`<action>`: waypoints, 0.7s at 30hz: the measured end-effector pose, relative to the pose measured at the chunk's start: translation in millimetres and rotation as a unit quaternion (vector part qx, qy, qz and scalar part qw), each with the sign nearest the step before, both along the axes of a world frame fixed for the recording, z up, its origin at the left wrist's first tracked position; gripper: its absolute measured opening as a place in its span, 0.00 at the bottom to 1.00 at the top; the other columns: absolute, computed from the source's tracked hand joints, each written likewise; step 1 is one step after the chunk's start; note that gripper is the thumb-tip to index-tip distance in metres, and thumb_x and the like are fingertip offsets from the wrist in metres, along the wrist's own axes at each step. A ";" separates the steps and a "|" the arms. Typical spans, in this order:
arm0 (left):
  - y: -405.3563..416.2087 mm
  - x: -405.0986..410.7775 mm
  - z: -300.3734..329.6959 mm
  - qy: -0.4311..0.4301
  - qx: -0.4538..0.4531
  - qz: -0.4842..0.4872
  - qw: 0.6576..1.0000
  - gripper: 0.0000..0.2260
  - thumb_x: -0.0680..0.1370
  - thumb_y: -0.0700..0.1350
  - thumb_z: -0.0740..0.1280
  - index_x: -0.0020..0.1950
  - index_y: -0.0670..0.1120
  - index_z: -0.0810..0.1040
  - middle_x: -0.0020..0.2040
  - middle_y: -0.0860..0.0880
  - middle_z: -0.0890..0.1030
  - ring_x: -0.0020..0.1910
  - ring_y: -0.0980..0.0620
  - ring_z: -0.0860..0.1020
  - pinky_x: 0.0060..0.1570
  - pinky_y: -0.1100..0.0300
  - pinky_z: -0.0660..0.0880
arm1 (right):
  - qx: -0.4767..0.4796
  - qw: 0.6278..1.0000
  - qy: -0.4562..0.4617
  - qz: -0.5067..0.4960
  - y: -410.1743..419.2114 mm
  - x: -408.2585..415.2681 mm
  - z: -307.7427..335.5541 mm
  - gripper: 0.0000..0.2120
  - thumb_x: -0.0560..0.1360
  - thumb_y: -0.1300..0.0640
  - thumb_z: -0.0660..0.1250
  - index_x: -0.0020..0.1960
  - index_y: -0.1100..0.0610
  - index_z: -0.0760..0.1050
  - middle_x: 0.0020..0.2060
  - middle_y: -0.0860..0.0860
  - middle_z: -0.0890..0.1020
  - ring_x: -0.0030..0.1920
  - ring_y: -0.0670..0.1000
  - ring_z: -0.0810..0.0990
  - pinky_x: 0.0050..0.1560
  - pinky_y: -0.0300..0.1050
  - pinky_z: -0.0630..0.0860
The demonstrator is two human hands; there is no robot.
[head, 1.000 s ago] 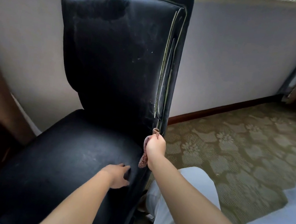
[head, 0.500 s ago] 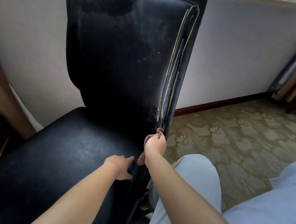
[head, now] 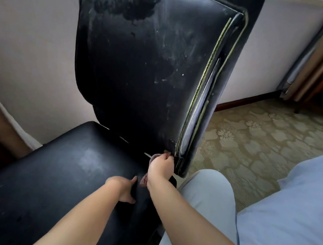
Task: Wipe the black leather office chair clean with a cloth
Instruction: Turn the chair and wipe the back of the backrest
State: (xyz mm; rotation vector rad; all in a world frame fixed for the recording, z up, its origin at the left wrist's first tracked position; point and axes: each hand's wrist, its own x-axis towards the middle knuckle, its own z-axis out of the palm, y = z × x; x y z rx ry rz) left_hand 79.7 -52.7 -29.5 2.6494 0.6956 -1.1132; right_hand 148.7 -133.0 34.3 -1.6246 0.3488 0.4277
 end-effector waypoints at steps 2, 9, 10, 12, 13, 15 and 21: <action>3.9 4.5 8.2 -0.019 0.008 -0.012 1.000 0.33 0.78 0.56 0.63 0.79 0.54 0.50 0.68 0.48 0.73 0.63 0.45 0.75 0.57 0.54 0.73 | 0.009 1.000 0.009 0.015 -1.7 3.1 4.5 0.16 0.83 0.58 0.49 0.64 0.63 0.71 0.50 0.58 0.79 0.52 0.58 0.77 0.44 0.42 0.68; 33.5 29.7 67.4 -0.332 0.161 -0.064 0.927 0.21 0.79 0.46 0.59 0.72 0.49 0.68 0.64 0.49 0.73 0.61 0.46 0.75 0.51 0.54 0.74 | 0.042 0.999 0.014 -0.026 -5.9 12.3 9.4 0.14 0.82 0.58 0.50 0.61 0.59 0.72 0.48 0.51 0.76 0.55 0.56 0.76 0.53 0.44 0.68; 33.9 36.0 78.6 -0.393 0.168 -0.080 0.900 0.21 0.79 0.44 0.60 0.72 0.47 0.68 0.63 0.48 0.73 0.60 0.46 0.75 0.49 0.53 0.75 | 0.048 0.998 0.004 -0.029 -5.6 14.1 11.2 0.15 0.82 0.57 0.50 0.60 0.58 0.73 0.48 0.53 0.78 0.53 0.56 0.77 0.53 0.45 0.69; 32.7 48.3 96.5 -0.489 0.176 -0.123 0.845 0.19 0.75 0.41 0.66 0.66 0.43 0.74 0.59 0.44 0.77 0.54 0.42 0.78 0.42 0.52 0.76 | 0.057 0.998 -0.017 -0.029 -3.7 17.9 14.2 0.15 0.82 0.56 0.50 0.60 0.57 0.73 0.50 0.55 0.80 0.51 0.56 0.78 0.54 0.48 0.72; 32.7 53.8 102.8 -0.521 0.182 -0.140 0.822 0.18 0.72 0.39 0.69 0.62 0.41 0.77 0.56 0.43 0.78 0.50 0.41 0.79 0.38 0.53 0.77 | 0.051 0.998 -0.029 -0.027 -2.6 20.3 15.0 0.15 0.82 0.55 0.50 0.60 0.57 0.73 0.50 0.55 0.81 0.51 0.56 0.78 0.55 0.48 0.72; 32.2 63.4 114.9 -0.552 0.192 -0.161 0.795 0.18 0.67 0.37 0.73 0.57 0.39 0.80 0.52 0.42 0.80 0.46 0.40 0.81 0.34 0.54 0.77 | 0.040 0.997 -0.064 -0.018 -3.0 25.5 20.7 0.14 0.82 0.55 0.50 0.57 0.56 0.73 0.48 0.53 0.80 0.50 0.55 0.78 0.54 0.46 0.72; 30.6 80.4 147.3 -0.573 0.199 -0.148 0.781 0.16 0.69 0.37 0.72 0.56 0.37 0.78 0.68 0.36 0.71 0.66 0.36 0.72 0.56 0.45 0.76 | 0.042 0.985 -0.168 0.008 -3.9 30.4 50.7 0.15 0.82 0.56 0.52 0.66 0.55 0.71 0.55 0.47 0.76 0.58 0.48 0.74 0.61 0.40 0.67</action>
